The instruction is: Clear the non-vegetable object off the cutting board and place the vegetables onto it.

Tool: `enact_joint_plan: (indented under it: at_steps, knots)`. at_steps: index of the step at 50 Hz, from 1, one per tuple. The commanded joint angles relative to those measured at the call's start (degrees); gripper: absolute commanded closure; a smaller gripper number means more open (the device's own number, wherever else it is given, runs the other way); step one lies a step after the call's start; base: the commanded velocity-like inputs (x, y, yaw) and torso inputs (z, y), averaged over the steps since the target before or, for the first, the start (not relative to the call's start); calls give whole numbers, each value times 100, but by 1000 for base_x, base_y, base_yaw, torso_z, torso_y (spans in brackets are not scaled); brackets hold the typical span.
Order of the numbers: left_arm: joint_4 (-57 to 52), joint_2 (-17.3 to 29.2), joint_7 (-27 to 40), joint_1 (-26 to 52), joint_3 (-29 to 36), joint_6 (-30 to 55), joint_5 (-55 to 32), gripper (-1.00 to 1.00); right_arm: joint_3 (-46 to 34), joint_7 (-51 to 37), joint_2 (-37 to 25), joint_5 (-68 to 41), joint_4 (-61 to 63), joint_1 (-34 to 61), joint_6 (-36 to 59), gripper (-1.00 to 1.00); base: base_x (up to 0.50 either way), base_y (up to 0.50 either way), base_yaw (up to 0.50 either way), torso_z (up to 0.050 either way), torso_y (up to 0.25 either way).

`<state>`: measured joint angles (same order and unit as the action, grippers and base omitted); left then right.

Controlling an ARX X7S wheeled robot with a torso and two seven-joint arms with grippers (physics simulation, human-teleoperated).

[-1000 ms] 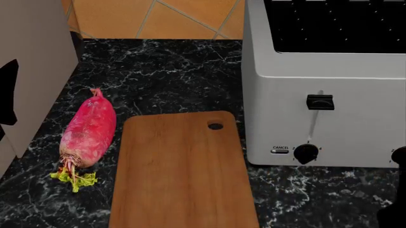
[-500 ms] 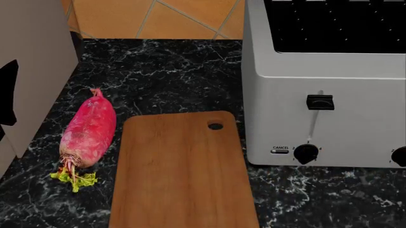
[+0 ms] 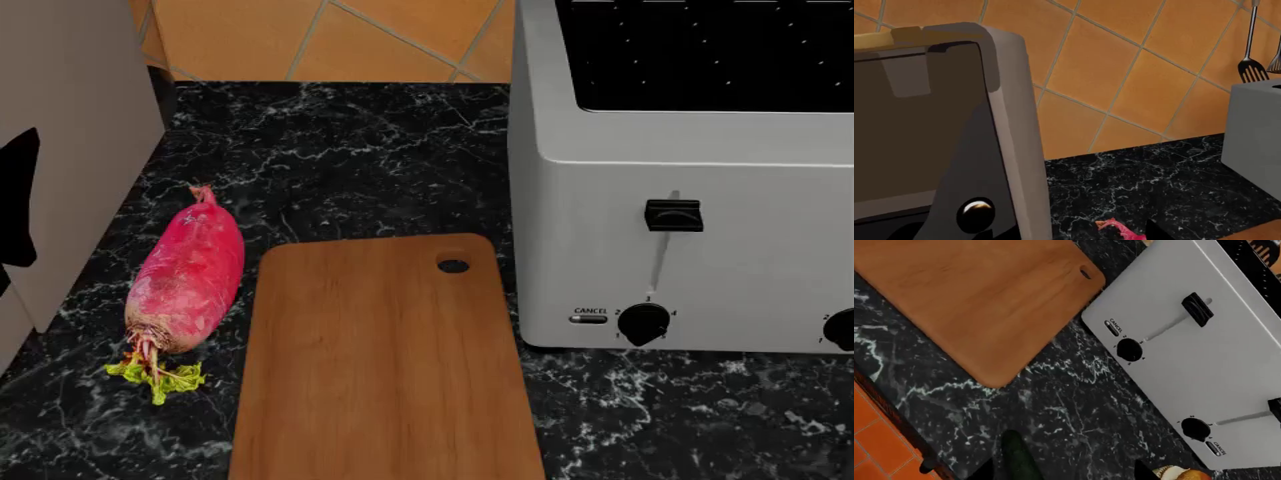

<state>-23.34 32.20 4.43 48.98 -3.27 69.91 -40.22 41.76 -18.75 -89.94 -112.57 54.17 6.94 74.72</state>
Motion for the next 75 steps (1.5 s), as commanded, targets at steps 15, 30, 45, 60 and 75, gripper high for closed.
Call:
enact_joint_plan:
  at_steps: [15, 30, 45, 60, 75]
  knots:
    - [277, -209, 329, 125, -58, -183, -372, -100, -559, 793, -5, 794, 360, -399, -187, -100, 18, 0, -10, 1, 0]
    - [282, -210, 356, 134, -40, -183, -409, -100, -1108, 1022, -5, 1840, 0, -853, -404, -100, 15, 0, -11, 1, 0]
    - [317, -188, 343, 55, -8, -282, -391, -100, -1878, 1148, -5, 2766, -224, -1499, -1099, -100, 17, 0, -11, 1, 0]
    - [333, -174, 362, 32, 0, -304, -413, -100, -6121, 513, 2104, 2805, -898, 3314, 1132, -100, 22, 2, -6, 0, 0]
    - [323, -156, 384, -8, -33, -330, -454, -100, -6344, 275, 2113, 2531, -844, 3814, 1275, 100, 21, 5, -4, -2, 0]
